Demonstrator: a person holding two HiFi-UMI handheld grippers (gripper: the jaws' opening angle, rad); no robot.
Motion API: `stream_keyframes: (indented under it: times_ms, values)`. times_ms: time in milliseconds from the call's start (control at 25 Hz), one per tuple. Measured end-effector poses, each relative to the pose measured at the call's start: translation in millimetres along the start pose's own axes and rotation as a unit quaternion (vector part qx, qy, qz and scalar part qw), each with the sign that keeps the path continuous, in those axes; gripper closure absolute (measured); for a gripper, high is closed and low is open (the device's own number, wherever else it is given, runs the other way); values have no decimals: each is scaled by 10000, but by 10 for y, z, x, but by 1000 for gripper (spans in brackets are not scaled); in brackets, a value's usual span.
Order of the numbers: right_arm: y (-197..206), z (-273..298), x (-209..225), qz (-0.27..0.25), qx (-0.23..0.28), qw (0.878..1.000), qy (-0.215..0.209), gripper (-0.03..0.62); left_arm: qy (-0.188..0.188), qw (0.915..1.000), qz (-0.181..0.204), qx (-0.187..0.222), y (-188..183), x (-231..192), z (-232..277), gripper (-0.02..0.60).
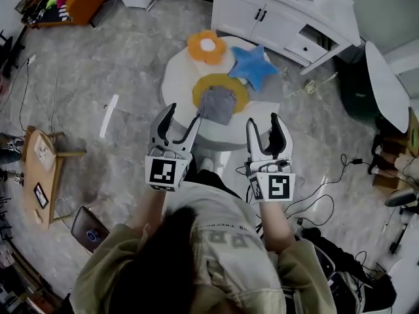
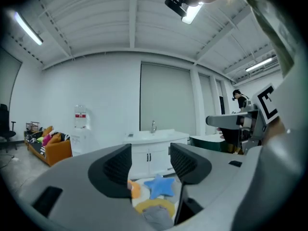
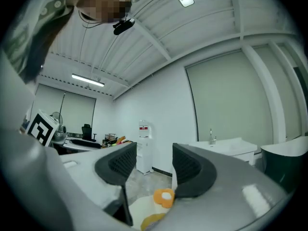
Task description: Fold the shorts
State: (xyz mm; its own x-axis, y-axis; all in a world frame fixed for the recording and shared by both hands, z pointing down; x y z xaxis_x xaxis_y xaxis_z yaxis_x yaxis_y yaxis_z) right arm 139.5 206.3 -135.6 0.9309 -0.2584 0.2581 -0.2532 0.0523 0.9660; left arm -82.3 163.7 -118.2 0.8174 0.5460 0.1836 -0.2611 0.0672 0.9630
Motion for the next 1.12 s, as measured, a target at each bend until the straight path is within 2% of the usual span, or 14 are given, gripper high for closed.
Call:
stream_keyframes:
  times_ms: [120,200,280,360,440,480,520,840,1000,1120]
  values:
    - [-154,-158,-67,-77,137,9999,23,361,-74,9994,165,284,-225,33,-95,379]
    - [-248,-274,-104,-176,249,9995,104,431,-121,9988,235,418,-305,63,-174,412]
    - [-322,-391,-160,-316,331,9988,175,433,-151,9979,288,557,-357,103,-277,450]
    - [-370,-485,-220,-483,401,9978,211,498,-189,9966,353,720,-425,138,-365,507]
    - [-405,-541,-278,-656,466,9965,217,502,-244,9954,371,847,-459,163,-425,545]
    - [-420,-558,-301,-743,502,9957,231,567,-265,9951,369,881,-462,171,-442,552]
    - [-434,-565,-319,-818,534,9949,239,588,-288,9948,369,902,-462,177,-452,557]
    - [-608,-470,-360,-797,796,9931,342,592,-509,9906,313,1234,-617,150,-462,572]
    - [-660,-439,-355,-707,910,9924,423,592,-455,9876,194,1489,-806,201,-431,572]
    - [-732,-403,-367,-709,1032,9911,445,592,-393,9877,218,1498,-852,189,-364,572]
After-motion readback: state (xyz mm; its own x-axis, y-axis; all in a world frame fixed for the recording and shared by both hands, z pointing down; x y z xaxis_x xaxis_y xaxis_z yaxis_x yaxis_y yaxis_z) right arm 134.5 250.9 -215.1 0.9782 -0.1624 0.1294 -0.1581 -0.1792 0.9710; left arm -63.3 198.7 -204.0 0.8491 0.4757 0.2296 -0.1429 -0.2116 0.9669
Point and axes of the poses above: the fingertips, and each gripper's own axes: z forward along the fingers, x to its right, y out of its underside, the point moved 6 cm from there along -z, backward along the fingers, and after that the axes turned 10 degrees about z, right-handed, at the moved point
